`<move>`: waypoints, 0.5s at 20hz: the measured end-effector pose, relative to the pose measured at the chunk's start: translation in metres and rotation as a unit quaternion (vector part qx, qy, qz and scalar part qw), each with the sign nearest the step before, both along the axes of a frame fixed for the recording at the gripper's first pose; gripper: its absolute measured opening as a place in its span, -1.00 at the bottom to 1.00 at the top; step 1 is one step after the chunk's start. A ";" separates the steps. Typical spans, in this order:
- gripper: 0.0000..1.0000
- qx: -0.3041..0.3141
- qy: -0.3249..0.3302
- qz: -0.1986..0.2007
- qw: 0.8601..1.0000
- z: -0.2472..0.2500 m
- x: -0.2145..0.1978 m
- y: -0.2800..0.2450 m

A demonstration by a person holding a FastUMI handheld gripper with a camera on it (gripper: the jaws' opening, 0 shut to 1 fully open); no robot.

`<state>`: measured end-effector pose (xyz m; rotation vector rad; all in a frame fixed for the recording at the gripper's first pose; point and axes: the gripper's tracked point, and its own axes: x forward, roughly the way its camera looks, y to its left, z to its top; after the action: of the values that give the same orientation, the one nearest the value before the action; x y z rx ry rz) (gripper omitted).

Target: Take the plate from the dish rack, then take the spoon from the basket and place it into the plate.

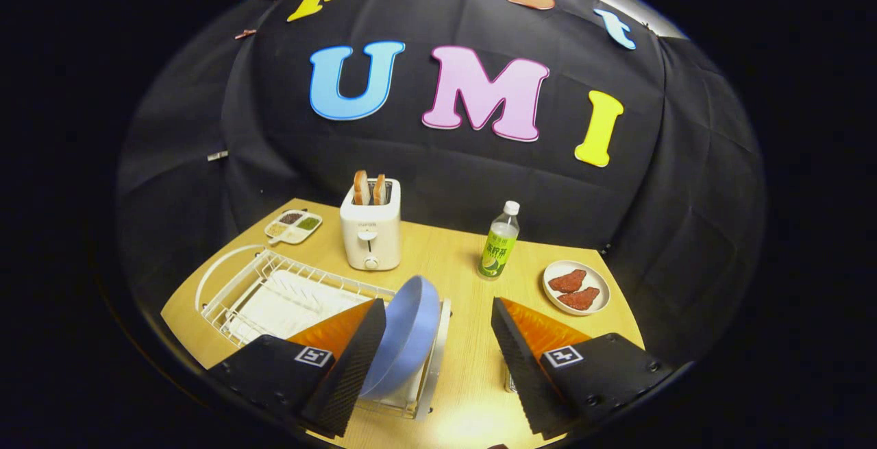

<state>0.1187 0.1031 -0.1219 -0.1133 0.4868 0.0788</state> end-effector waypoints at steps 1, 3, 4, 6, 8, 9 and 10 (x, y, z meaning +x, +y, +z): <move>0.89 0.002 0.017 -0.004 1.000 -0.011 0.003 0.002; 0.76 0.011 0.053 -0.017 0.998 -0.030 0.006 0.003; 0.69 0.017 0.067 -0.024 0.997 -0.036 0.007 0.003; 0.42 0.028 0.083 -0.037 0.995 -0.044 0.011 0.003; 0.22 0.035 0.100 -0.042 0.993 -0.055 0.013 0.004; 0.14 0.042 0.112 -0.041 0.992 -0.061 0.013 0.008; 0.09 0.050 0.125 -0.038 0.990 -0.067 0.014 0.012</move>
<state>0.1328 0.1151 -0.1887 0.0136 0.7358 0.0421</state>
